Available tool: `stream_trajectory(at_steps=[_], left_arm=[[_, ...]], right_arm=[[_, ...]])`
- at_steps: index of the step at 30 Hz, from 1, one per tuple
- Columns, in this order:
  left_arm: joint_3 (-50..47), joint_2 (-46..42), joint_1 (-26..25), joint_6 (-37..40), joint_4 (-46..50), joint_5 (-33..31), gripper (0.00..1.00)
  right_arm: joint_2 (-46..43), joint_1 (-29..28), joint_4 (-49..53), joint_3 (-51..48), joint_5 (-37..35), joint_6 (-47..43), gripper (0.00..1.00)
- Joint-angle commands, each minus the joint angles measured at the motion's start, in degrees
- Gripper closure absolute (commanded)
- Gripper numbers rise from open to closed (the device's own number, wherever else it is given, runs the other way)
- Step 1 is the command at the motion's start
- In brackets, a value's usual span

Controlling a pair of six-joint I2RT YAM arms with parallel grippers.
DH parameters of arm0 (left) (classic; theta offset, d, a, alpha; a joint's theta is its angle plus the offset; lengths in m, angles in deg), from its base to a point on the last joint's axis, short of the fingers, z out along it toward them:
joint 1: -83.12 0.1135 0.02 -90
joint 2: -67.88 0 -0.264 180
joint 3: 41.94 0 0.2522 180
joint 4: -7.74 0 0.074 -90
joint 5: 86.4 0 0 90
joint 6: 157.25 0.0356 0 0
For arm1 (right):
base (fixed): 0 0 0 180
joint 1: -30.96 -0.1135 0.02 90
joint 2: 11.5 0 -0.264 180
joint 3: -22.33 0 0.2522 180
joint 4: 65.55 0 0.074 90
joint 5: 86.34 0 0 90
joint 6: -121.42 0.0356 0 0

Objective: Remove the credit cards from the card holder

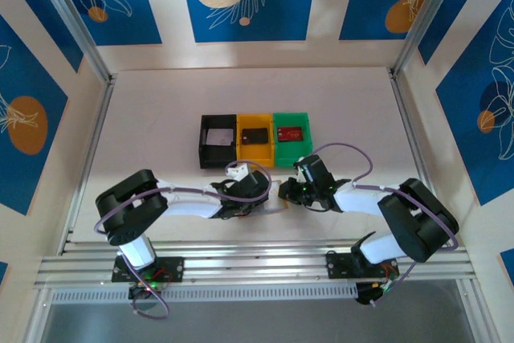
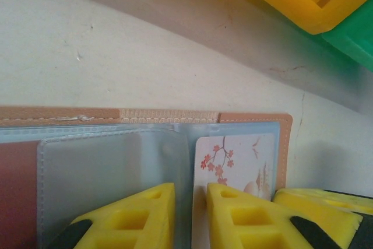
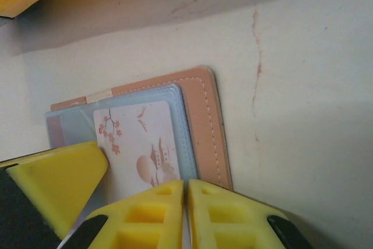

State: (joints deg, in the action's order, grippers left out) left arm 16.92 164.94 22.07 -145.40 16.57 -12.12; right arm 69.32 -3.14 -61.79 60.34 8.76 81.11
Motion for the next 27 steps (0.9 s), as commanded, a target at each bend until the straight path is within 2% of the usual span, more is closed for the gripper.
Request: stream_trajectory(at_steps=[1, 10, 27], left_arm=[[-0.98, -2.29, -0.99, -1.35, 1.94, -0.52, 0.77], [0.47, -4.07, -1.37, -0.54, 3.74, -1.46, 0.75], [1.26, -0.73, -1.43, -0.95, 3.66, -2.20, 0.75]], right_arm=[[2.16, -0.48, 5.13, -2.36, 0.08, 0.35, 0.88], [3.20, -0.51, 4.67, -2.28, 0.17, 0.37, 0.88], [3.80, -0.52, 4.22, -2.55, 0.76, 0.41, 0.88]])
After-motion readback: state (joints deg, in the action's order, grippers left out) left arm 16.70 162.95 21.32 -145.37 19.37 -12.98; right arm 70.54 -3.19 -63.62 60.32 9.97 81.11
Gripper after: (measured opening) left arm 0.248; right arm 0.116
